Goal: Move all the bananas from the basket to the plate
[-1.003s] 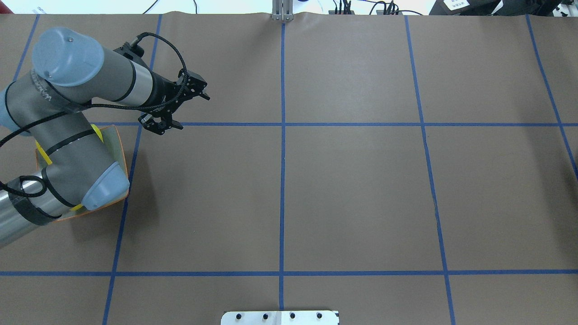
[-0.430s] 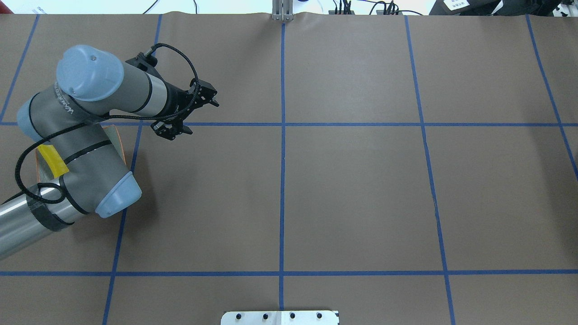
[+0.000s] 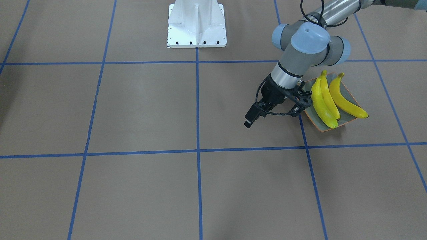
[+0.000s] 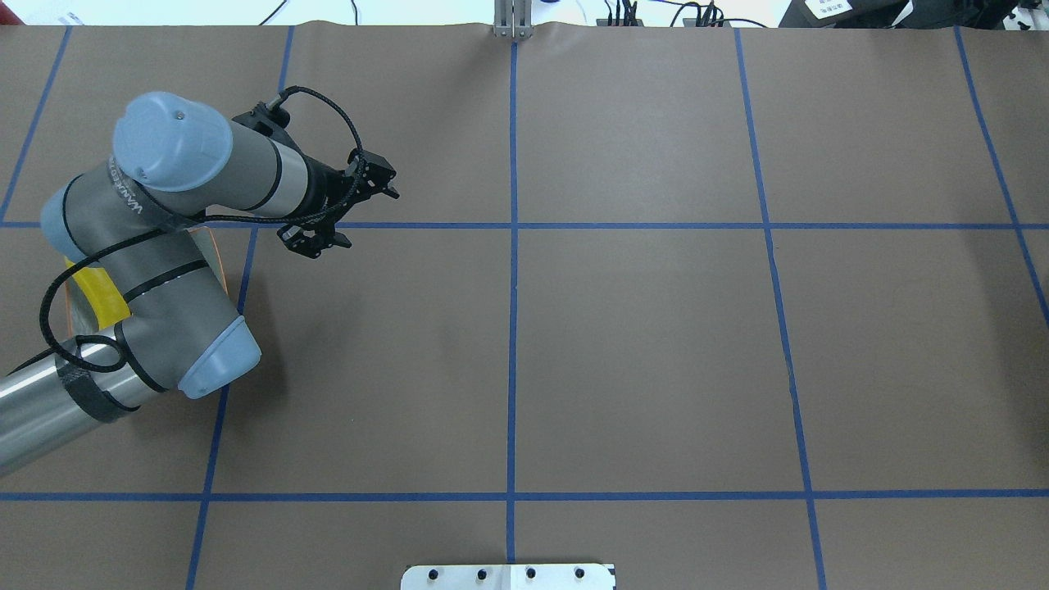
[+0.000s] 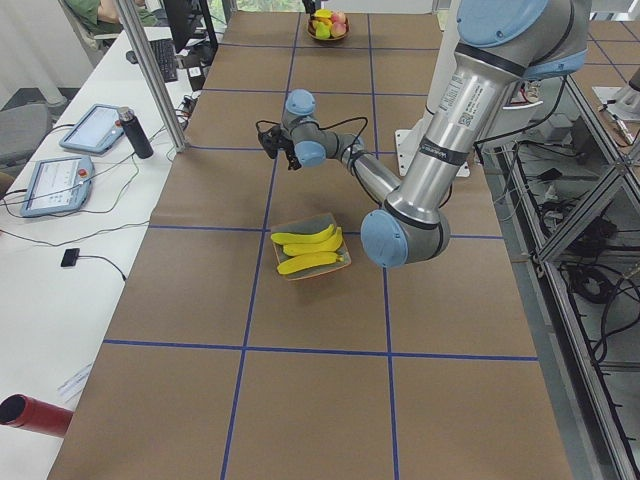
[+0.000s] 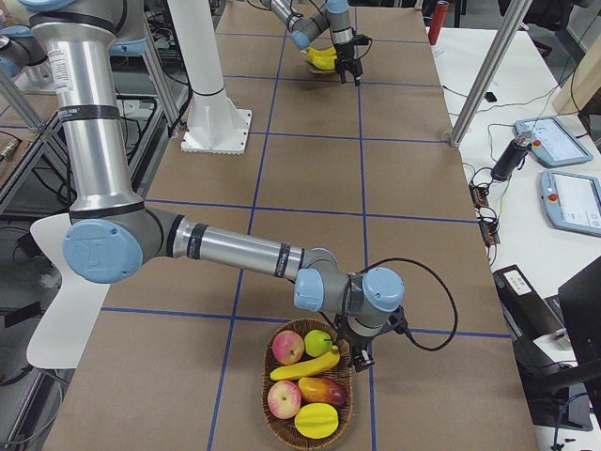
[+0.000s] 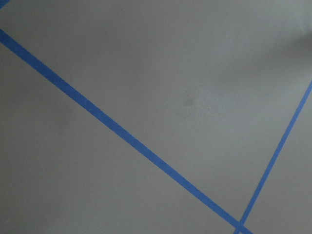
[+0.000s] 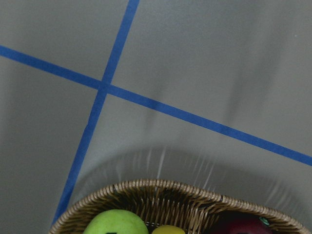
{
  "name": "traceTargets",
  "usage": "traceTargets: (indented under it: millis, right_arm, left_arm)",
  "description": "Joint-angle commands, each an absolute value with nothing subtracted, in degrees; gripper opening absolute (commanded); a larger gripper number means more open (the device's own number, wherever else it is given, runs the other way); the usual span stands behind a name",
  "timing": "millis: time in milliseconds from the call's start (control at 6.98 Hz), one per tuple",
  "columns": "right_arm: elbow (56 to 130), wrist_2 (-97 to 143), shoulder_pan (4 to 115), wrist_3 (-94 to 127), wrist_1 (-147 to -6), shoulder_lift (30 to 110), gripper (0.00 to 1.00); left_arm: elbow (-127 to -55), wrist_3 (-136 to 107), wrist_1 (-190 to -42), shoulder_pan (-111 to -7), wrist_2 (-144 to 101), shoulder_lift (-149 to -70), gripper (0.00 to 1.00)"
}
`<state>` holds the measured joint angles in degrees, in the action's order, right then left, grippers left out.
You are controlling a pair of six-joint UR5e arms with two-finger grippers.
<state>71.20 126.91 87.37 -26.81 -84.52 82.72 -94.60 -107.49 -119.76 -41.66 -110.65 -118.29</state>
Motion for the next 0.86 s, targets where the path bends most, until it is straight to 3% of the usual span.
traceTargets:
  millis: [0,717]
  right_arm:
    - [70.75,126.56,87.36,-27.95,-84.64,83.05,0.75]
    - [69.61,126.65,86.05,-27.25,-84.64,83.32,0.74]
  left_arm:
    - [-94.39,-107.40,-120.15,-41.57,-110.57,-118.21,1.00]
    - [-94.05,-107.05,-120.23,-41.57,-110.57,-118.04,1.00]
